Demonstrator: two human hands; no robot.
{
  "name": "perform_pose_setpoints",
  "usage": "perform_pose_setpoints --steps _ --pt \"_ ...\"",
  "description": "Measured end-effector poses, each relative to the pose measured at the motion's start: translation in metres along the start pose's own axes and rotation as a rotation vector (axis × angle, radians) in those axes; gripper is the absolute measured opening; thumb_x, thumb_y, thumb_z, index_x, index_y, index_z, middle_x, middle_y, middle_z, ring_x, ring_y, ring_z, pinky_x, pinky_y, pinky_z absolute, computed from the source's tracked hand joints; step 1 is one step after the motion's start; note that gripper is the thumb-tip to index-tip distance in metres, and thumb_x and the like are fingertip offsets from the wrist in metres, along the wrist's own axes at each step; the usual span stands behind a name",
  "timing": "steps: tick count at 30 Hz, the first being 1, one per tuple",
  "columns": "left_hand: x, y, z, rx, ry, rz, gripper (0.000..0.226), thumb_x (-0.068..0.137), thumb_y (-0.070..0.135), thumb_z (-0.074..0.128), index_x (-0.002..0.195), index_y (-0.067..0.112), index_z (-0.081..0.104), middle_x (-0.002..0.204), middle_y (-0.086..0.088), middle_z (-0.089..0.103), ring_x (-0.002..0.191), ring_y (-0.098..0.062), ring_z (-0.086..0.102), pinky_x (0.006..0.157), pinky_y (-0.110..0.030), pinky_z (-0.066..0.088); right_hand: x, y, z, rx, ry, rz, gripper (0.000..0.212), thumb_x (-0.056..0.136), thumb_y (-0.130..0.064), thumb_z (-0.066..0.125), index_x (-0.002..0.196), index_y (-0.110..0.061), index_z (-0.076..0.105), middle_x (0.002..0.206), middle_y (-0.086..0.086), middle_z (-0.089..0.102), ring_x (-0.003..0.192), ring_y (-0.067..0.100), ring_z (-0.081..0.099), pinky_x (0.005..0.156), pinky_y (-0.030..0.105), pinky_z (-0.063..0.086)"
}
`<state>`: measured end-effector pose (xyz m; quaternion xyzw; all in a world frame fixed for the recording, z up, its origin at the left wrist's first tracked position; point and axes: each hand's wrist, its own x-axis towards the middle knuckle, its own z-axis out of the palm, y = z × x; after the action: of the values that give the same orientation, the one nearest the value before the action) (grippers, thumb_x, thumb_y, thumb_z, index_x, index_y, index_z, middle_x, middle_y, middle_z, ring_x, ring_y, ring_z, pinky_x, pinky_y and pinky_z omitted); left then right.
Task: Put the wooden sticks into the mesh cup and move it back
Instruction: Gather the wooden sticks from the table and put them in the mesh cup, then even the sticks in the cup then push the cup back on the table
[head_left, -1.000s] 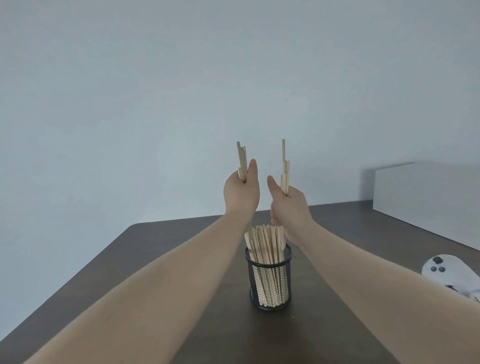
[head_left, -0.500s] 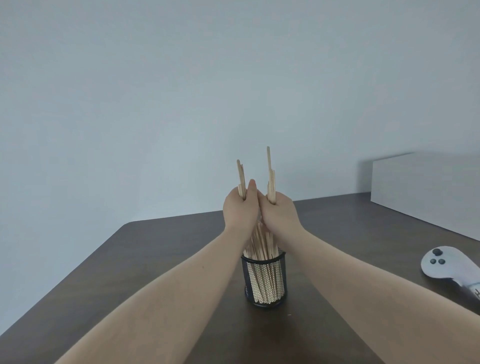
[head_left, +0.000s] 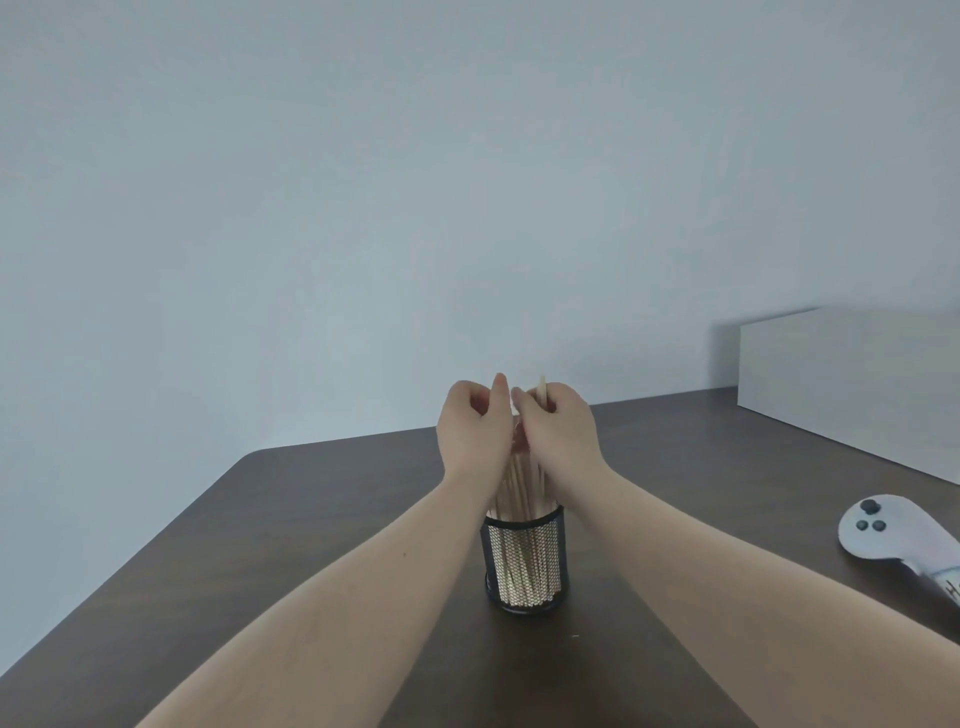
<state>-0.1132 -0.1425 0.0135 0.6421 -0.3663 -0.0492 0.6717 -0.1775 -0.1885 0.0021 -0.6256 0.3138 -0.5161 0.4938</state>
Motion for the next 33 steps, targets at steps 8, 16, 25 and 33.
perform_pose_setpoints --steps 8,16,25,33 --pt "0.008 0.014 -0.013 -0.097 0.028 0.018 0.027 0.095 0.038 0.046 0.084 0.015 0.056 0.088 0.0 0.067 0.083 -0.008 0.062 0.066 -0.018 0.04 0.003 -0.012 -0.009 0.004 -0.009 -0.017 0.031 0.097 -0.032 0.047 0.1 -0.011 0.07 0.098 0.001 0.074 0.098 0.017 0.068 0.081 0.03 0.053" --pt "0.02 0.012 -0.036 -0.112 0.075 -0.007 0.034 0.097 0.043 0.04 0.099 0.015 0.06 0.097 0.002 0.068 0.1 -0.014 0.061 0.075 -0.023 0.036 -0.001 -0.017 -0.016 -0.466 -0.351 -0.047 0.065 0.099 -0.05 0.032 0.124 0.003 0.06 0.126 0.021 0.063 0.115 0.036 0.058 0.097 0.042 0.044" --pt "0.032 -0.006 -0.082 0.008 0.171 -0.035 0.036 0.096 0.04 0.039 0.104 0.013 0.06 0.099 0.002 0.067 0.102 -0.016 0.06 0.081 -0.029 0.035 -0.005 -0.008 -0.009 -0.784 -0.483 -0.147 0.092 0.073 -0.077 0.05 0.147 -0.026 0.033 0.154 -0.009 0.034 0.141 0.014 0.033 0.113 0.04 0.032" --pt "0.029 -0.03 -0.108 0.148 0.08 -0.137 0.027 0.095 0.036 0.043 0.102 0.016 0.059 0.105 0.003 0.064 0.097 -0.018 0.056 0.079 -0.03 0.037 -0.003 0.005 0.004 -0.854 -0.438 -0.263 0.025 0.085 -0.044 0.059 0.097 -0.022 0.061 0.095 -0.01 0.06 0.095 0.015 0.054 0.076 0.03 0.045"
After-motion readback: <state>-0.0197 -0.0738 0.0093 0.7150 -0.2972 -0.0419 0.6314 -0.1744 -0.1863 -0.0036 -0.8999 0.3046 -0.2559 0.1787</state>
